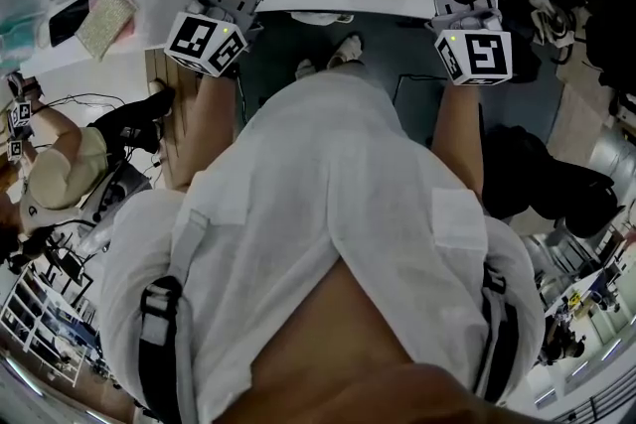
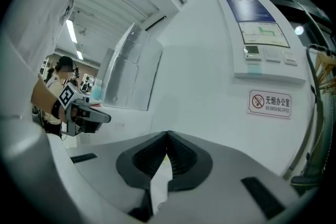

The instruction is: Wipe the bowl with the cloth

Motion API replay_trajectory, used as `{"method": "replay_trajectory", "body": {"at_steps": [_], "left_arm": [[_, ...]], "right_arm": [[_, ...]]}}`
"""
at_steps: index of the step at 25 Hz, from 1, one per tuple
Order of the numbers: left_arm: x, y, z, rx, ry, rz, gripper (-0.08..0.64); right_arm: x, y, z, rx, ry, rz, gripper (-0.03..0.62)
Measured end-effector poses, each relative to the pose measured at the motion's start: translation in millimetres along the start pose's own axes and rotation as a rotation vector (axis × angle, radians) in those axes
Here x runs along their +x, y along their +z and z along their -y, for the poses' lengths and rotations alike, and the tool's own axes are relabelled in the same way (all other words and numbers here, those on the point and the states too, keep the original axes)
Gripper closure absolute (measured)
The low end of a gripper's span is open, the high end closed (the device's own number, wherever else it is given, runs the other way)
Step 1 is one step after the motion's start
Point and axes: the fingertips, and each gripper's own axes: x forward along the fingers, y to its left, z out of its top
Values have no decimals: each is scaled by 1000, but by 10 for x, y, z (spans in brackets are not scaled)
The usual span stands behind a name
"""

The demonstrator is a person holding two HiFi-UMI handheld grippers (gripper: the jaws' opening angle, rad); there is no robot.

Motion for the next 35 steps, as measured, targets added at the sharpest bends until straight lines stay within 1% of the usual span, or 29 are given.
{"method": "replay_trajectory", "body": {"at_steps": [3, 5, 9, 11, 12, 13, 14, 15, 16, 17, 18, 19, 20, 21, 22, 23, 24, 25, 26, 27, 28, 29, 30, 32, 33, 35], "left_arm": [[-108, 32, 4, -6, 10, 17, 549], [-161, 62, -34, -17, 20, 33, 549], [-212, 162, -162, -84, 40, 90, 549], [-210, 224, -172, -112, 32, 119, 549], [-207, 263, -166, -140, 21, 140, 549], [-210, 321, -162, -194, 1, 179, 549], [-222, 415, -161, -280, -33, 245, 549], [-250, 554, -163, -397, -89, 344, 549], [-303, 740, -166, -536, -173, 477, 549], [-386, 950, -176, -685, -284, 635, 549], [-496, 1144, -198, -836, -414, 802, 549], [-618, 1303, -227, -972, -554, 963, 549], [-734, 1428, -245, -1078, -691, 1103, 549], [-830, 1524, -241, -1147, -815, 1210, 549], [-899, 1601, -208, -1183, -922, 1283, 549], [-938, 1669, -146, -1189, -1006, 1320, 549], [-941, 1728, -54, -1172, -1065, 1319, 549], [-909, 1777, 68, -1131, -1100, 1282, 548], [-848, 1810, 214, -1071, -1114, 1216, 548], [-774, 1823, 364, -1007, -1114, 1138, 547], [-701, 1814, 494, -951, -1106, 1063, 539], [-635, 1788, 601, -905, -1091, 997, 486], [-576, 1755, 689, -867, -1073, 940, 418], [-490, 1708, 833, -808, -1032, 854, 405], [-466, 1714, 898, -783, -1014, 828, 405], [-473, 1772, 1007, -736, -986, 811, 421]], "right_arm": [[26, 51, -68, 0, 11, 17, 566], [45, 124, -93, 12, 20, 52, 566], [70, 260, -123, 61, 53, 119, 565], [58, 283, -109, 73, 53, 128, 565], [32, 304, -81, 97, 48, 140, 565], [-21, 348, -23, 155, 39, 170, 565], [-113, 429, 74, 257, 33, 232, 565], [-249, 555, 208, 398, 39, 333, 565], [-425, 726, 364, 556, 63, 474, 565], [-632, 922, 524, 701, 100, 640, 565], [-853, 1107, 670, 804, 133, 797, 563], [-1055, 1267, 776, 840, 148, 908, 563], [-1205, 1409, 814, 794, 144, 947, 563], [-1285, 1531, 774, 666, 124, 904, 563], [-1302, 1619, 674, 478, 91, 799, 563], [-1278, 1665, 551, 267, 53, 665, 561], [-1239, 1679, 438, 70, 18, 539, 560], [-1197, 1674, 349, -90, -10, 440, 561], [-1154, 1653, 284, -206, -27, 368, 561], [-1112, 1612, 234, -285, -36, 312, 561], [-1074, 1548, 195, -333, -41, 266, 561], [-1047, 1464, 162, -353, -45, 228, 561], [-1035, 1376, 132, -352, -47, 198, 561], [-1039, 1215, 74, -347, -54, 146, 561], [-1042, 1131, 51, -364, -55, 114, 561], [-1060, 948, 24, -406, -42, 48, 562]]}}
